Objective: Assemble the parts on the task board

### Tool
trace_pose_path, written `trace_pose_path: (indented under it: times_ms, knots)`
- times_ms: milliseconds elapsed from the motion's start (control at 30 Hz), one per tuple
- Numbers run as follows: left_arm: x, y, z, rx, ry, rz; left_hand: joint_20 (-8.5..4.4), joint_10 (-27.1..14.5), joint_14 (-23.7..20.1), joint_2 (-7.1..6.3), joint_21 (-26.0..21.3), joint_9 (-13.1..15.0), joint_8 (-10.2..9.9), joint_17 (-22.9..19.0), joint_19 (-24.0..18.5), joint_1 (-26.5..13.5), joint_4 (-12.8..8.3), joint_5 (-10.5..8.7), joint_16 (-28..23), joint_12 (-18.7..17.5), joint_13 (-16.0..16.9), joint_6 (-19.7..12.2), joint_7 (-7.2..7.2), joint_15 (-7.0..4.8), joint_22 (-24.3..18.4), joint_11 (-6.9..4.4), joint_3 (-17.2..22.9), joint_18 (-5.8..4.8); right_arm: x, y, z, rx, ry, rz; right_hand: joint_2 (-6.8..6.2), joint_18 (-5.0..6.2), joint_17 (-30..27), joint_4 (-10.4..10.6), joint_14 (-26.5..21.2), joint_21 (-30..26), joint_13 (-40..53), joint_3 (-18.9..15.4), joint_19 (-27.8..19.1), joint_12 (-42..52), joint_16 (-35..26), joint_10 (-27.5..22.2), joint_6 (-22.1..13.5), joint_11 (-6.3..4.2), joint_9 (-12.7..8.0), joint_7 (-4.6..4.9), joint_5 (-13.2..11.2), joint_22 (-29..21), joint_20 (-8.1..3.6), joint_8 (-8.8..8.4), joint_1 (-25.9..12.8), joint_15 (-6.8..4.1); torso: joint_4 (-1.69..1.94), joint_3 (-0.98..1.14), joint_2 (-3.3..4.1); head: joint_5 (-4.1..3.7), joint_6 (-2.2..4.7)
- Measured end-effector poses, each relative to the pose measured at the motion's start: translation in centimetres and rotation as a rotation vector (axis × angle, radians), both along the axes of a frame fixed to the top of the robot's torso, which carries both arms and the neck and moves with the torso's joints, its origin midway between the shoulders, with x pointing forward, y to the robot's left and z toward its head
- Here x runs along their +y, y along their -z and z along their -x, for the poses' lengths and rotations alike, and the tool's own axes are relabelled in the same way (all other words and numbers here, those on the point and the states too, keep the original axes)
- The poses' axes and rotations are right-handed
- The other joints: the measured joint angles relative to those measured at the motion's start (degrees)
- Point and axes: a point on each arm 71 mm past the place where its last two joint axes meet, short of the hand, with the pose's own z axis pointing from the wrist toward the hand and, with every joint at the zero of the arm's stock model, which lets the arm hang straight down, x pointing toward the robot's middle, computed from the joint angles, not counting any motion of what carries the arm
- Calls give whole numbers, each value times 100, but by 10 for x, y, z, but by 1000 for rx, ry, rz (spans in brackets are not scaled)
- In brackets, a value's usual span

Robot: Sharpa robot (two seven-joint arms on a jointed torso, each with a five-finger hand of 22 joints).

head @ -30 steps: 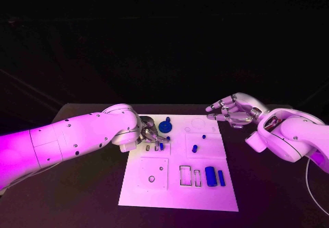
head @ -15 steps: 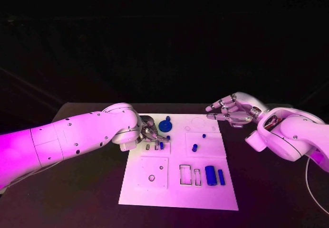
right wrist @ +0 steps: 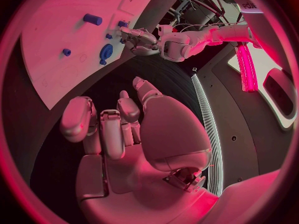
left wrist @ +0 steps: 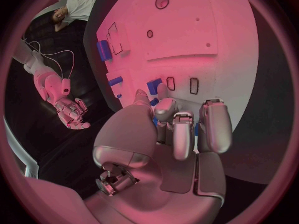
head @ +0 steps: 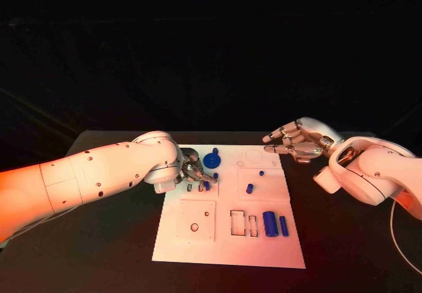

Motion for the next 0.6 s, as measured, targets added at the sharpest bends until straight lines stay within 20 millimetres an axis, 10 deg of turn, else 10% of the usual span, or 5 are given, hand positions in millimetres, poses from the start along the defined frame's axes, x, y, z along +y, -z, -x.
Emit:
trace_pose_path:
  times_ms: [600]
  knots:
    - [-1, 1, 0, 12, 9, -8, 0, 0, 0, -1, 27, 61, 24, -1, 0, 105, 0, 0, 0, 26, 8, -21, 21, 0, 24, 0, 0, 1, 1, 1, 0, 5, -6, 2, 0, 0, -1, 0, 0, 0, -1, 0, 0, 0, 0, 0, 0, 0, 0, 0, 0, 0, 0, 0, 0, 0, 2, 0, 0, -10, -30]
